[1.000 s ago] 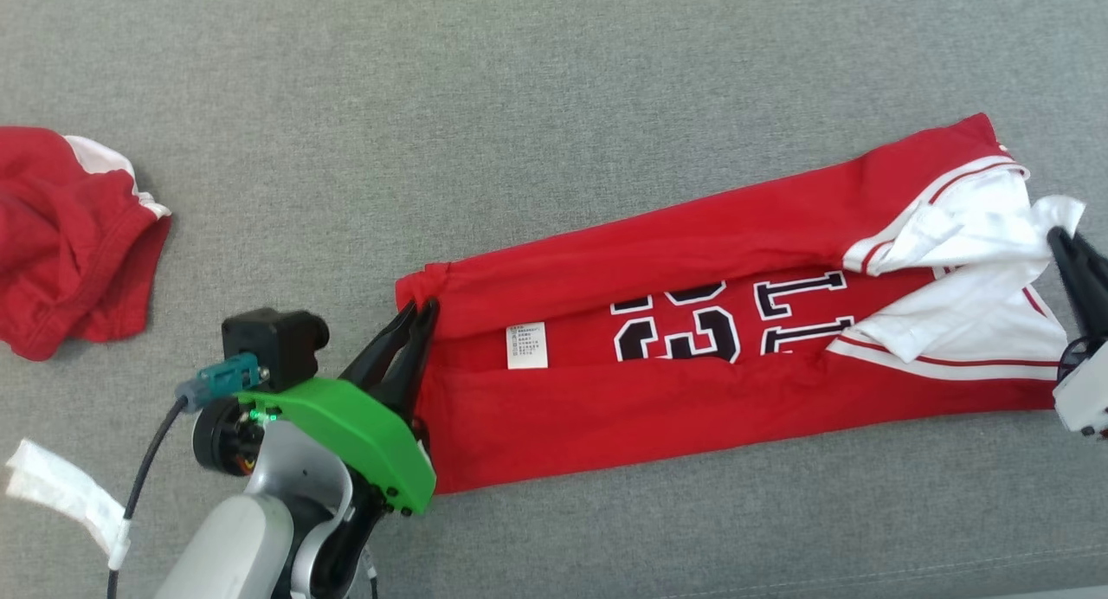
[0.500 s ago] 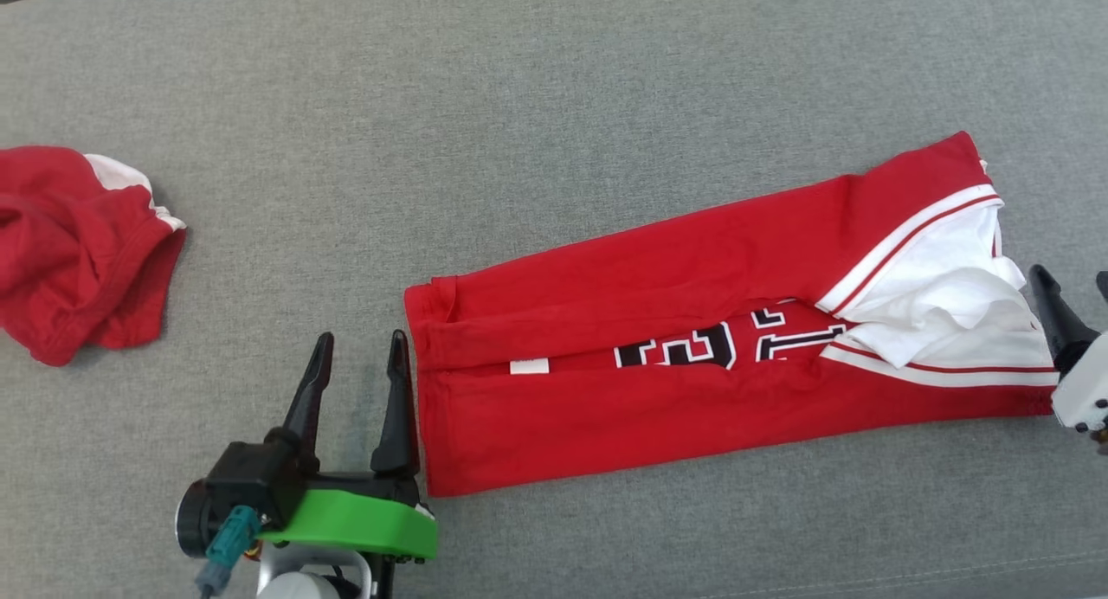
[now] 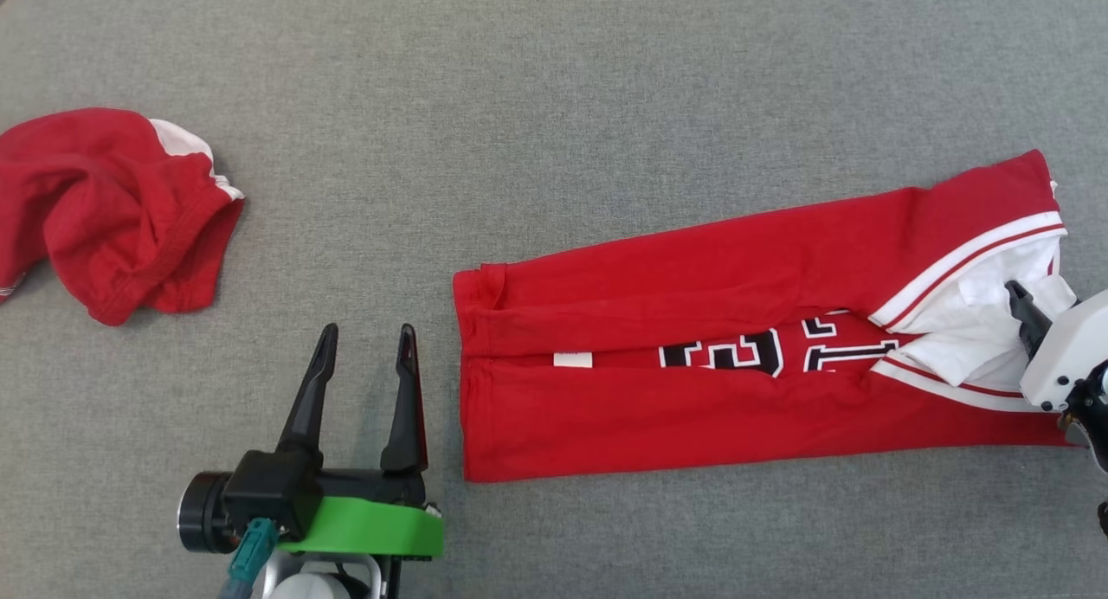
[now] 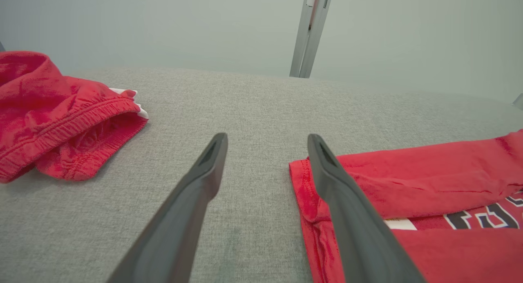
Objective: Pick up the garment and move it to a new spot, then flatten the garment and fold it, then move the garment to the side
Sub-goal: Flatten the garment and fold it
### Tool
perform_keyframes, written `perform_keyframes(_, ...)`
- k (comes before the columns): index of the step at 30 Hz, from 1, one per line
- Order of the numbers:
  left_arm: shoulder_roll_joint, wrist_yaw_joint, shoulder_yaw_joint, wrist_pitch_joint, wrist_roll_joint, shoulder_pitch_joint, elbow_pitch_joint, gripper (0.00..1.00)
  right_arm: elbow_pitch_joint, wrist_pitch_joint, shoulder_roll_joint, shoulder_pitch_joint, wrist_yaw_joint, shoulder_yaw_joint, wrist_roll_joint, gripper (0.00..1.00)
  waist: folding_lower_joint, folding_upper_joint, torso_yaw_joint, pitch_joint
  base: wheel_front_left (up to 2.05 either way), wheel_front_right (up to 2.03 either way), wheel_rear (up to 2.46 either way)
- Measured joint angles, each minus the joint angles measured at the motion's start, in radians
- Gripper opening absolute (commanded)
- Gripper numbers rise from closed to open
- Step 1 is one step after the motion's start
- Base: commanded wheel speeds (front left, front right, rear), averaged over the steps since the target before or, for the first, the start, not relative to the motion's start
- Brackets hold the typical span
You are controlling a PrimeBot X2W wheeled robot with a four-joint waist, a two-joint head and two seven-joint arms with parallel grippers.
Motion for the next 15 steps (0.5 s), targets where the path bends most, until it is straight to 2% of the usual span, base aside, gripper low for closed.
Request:
perform_keyframes(3, -0.012, -0.024, 0.04, 0.0, 0.018, 0.026, 0.001, 1.0, 0.018, -0.062, -0.016, -0.003, 0.002, -0.006, 0.017, 0.0, 0.0, 0.0, 0.004, -0.017, 0.0, 0.0, 0.0)
perform_keyframes(5, -0.018, -0.037, 0.061, 0.0, 0.027, 0.044, 0.014, 1.0, 0.037, -0.095, -0.044, -0.012, 0.002, -0.049, 0.033, 0.0, 0.0, 0.0, 0.002, -0.032, 0.0, 0.0, 0.0)
perform_keyframes(8, -0.025, -0.065, 0.073, 0.0, 0.041, 0.063, 0.038, 1.0, 0.076, -0.118, -0.128, -0.006, 0.002, -0.141, 0.036, 0.0, 0.0, 0.0, 0.002, -0.057, 0.0, 0.0, 0.0)
perform_keyframes(11, -0.029, -0.071, 0.088, 0.0, 0.045, 0.071, 0.053, 1.0, 0.098, -0.141, -0.219, 0.027, 0.001, -0.241, 0.031, 0.0, 0.0, 0.0, 0.007, -0.081, 0.0, 0.0, 0.0)
perform_keyframes(13, -0.029, -0.075, 0.093, 0.0, 0.043, 0.074, 0.061, 1.0, 0.08, -0.147, -0.264, 0.05, 0.001, -0.255, 0.041, 0.0, 0.0, 0.0, 0.014, -0.095, 0.0, 0.0, 0.0)
perform_keyframes(15, -0.029, -0.073, 0.093, 0.0, 0.026, 0.088, 0.067, 1.0, 0.027, -0.146, -0.291, 0.081, 0.001, -0.221, 0.085, 0.0, 0.0, 0.0001, 0.021, -0.113, 0.0, 0.0, 0.0)
